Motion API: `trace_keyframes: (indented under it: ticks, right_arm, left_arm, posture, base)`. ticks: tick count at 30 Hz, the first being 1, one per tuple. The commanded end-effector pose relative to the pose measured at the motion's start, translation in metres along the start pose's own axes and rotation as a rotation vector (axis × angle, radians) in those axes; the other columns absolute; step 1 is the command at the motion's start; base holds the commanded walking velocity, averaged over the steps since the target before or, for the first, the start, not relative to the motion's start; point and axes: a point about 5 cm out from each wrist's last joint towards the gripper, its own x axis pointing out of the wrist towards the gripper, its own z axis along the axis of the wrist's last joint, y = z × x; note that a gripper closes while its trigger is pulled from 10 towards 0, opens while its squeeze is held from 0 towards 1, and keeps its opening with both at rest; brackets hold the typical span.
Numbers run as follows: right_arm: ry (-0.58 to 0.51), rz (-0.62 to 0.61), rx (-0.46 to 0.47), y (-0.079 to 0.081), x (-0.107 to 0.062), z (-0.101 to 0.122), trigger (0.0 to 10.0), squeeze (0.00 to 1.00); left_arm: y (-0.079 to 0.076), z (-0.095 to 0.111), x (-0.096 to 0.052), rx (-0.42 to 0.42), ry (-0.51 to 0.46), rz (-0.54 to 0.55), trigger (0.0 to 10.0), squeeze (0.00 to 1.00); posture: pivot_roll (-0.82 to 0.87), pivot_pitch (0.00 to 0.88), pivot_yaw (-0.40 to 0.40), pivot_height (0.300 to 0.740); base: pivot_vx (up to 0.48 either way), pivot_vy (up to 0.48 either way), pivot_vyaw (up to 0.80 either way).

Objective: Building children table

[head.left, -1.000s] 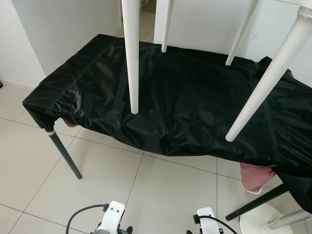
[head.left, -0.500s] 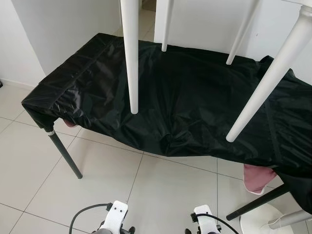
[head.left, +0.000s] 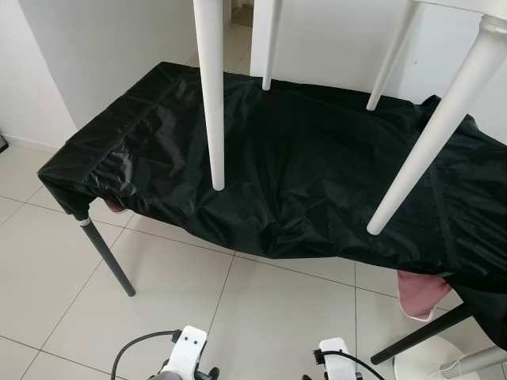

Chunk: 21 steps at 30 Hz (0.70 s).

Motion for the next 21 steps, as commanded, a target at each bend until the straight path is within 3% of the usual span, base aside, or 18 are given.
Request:
trace_keyframes:
  ticks: [1,11,16,21]
  right_arm:
    - [-0.004,-0.007,0.044,-0.004,-0.001,-0.001,10.0,0.0]
    - [-0.042,0.006,0.041,-0.01,0.0,0.007,10.0,0.0]
    - [-0.051,-0.035,0.041,-0.017,-0.001,0.007,10.0,0.0]
    - [-0.051,-0.045,0.062,-0.019,-0.002,0.006,10.0,0.0]
  left_arm:
    - [0.001,0.005,0.001,0.091,-0.015,0.005,10.0,0.0]
    - [0.023,0.017,-0.003,0.098,-0.074,0.11,10.0,0.0]
    - [0.049,0.008,-0.013,-0.003,-0.05,0.275,10.0,0.0]
    - [0.054,0.002,-0.016,0.007,-0.028,0.303,10.0,0.0]
  posture:
    - [-0.02,0.0,-0.031,0.74]
    - [-0.01,0.0,-0.03,0.74]
    - [-0.01,0.0,-0.022,0.74]
    - [-0.01,0.0,-0.016,0.74]
  base:
    - [0.0,0.0,0.0]
    - [0.0,0.0,0.0]
    - [0.0,0.0,0.0]
    - [0.0,0.0,0.0]
